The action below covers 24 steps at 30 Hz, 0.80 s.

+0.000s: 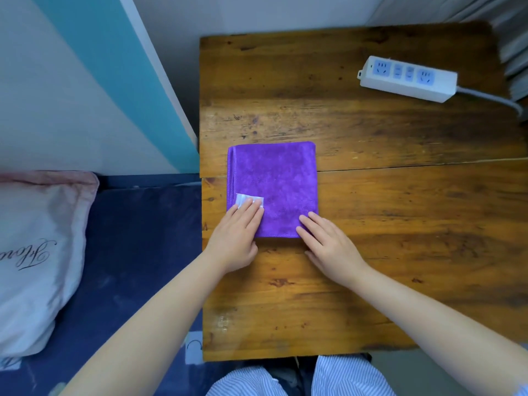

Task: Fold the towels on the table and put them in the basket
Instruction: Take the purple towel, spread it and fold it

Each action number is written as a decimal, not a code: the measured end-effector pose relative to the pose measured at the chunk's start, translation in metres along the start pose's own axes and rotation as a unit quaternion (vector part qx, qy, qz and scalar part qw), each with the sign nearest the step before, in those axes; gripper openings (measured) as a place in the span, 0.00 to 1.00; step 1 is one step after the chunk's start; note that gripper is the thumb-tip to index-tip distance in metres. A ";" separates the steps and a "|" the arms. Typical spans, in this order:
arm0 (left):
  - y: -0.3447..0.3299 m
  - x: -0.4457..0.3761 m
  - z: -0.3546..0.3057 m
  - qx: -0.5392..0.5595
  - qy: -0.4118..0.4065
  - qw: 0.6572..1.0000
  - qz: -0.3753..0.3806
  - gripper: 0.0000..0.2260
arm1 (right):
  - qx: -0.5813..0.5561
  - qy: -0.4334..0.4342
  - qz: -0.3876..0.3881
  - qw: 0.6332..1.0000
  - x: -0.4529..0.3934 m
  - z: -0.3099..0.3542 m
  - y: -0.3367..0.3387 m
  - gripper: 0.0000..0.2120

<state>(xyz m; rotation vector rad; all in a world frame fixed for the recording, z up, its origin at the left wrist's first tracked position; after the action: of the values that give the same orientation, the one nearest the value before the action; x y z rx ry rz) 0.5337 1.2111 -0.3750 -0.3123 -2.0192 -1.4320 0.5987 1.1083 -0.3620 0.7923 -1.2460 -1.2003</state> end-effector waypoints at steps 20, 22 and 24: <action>0.031 0.011 0.002 0.023 0.001 0.986 -0.164 0.24 | -0.092 0.074 -0.011 0.993 -0.046 -0.022 0.076 0.16; 0.039 0.017 0.003 0.048 -0.008 0.983 -0.175 0.22 | -0.100 0.065 -0.012 0.993 -0.046 -0.027 0.085 0.15; 0.045 0.026 0.006 0.068 -0.006 0.982 -0.178 0.20 | -0.093 0.062 -0.016 0.994 -0.042 -0.027 0.091 0.12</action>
<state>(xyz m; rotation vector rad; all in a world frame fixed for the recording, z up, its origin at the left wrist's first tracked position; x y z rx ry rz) 0.5359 1.2296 -0.3259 0.1058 -2.2524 -1.4880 0.6507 1.1661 -0.2928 0.7392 -1.0070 -1.2531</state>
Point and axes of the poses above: each hand's wrist, its own x-axis away from the middle knuckle, its own y-axis out of the back of the hand, z = x × y, the point moved 10 cm from there along -x, towards the middle knuckle, and after that the axes turned 14 degrees about z, right-handed, at the moved point
